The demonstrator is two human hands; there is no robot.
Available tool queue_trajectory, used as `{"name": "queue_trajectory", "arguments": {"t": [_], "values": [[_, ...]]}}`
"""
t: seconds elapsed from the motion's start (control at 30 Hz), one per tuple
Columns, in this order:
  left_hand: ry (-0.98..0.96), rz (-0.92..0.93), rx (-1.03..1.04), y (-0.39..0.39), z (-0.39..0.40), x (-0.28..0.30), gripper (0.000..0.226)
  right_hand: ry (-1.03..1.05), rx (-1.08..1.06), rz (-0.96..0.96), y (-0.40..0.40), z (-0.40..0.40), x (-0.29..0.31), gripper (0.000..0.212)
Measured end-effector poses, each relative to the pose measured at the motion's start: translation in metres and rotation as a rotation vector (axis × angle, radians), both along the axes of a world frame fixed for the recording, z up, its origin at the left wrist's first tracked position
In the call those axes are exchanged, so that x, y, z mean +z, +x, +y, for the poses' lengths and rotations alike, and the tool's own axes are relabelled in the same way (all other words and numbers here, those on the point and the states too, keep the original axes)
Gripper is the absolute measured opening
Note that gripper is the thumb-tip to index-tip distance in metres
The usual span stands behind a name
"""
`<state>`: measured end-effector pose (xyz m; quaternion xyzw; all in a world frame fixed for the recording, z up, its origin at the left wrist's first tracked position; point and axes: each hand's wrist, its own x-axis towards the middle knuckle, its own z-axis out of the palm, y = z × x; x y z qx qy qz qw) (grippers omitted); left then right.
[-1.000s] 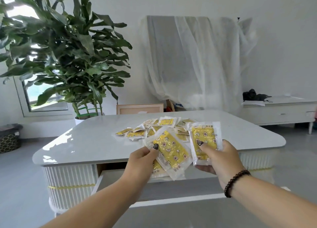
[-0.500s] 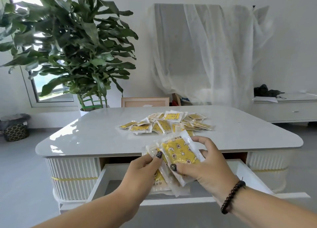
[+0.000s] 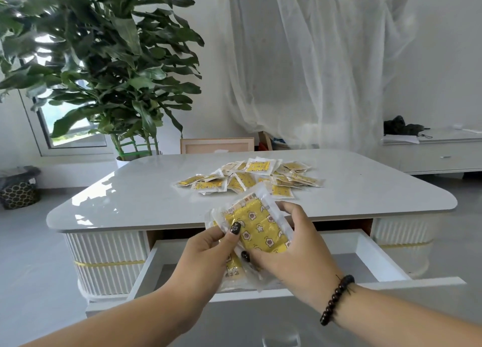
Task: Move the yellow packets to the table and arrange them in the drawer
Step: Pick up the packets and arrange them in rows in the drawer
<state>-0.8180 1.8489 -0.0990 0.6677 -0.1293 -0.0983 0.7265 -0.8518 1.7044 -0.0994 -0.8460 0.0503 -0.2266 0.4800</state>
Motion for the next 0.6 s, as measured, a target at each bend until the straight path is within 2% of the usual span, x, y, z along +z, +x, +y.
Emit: {"name": "queue_trajectory", "arguments": {"t": [0.13,0.27,0.33,0.47,0.6], "values": [[-0.032,-0.005,0.039,0.002,0.001,0.004,0.025,0.062,-0.095,0.051,0.001,-0.002,0.0,0.083],[-0.007,-0.032,0.049,0.002,0.002,0.004,0.025,0.242,0.023,0.125,-0.003,0.0,-0.001,0.068],[0.017,-0.038,0.053,0.003,0.004,0.003,0.024,0.23,0.02,0.142,-0.006,0.001,-0.001,0.065],[0.074,-0.01,0.047,0.008,0.012,0.005,0.023,0.204,-0.058,0.042,-0.007,-0.001,0.002,0.043],[0.125,0.02,0.008,0.009,0.021,0.005,0.022,0.364,0.01,-0.034,-0.005,-0.007,0.003,0.039]]}}
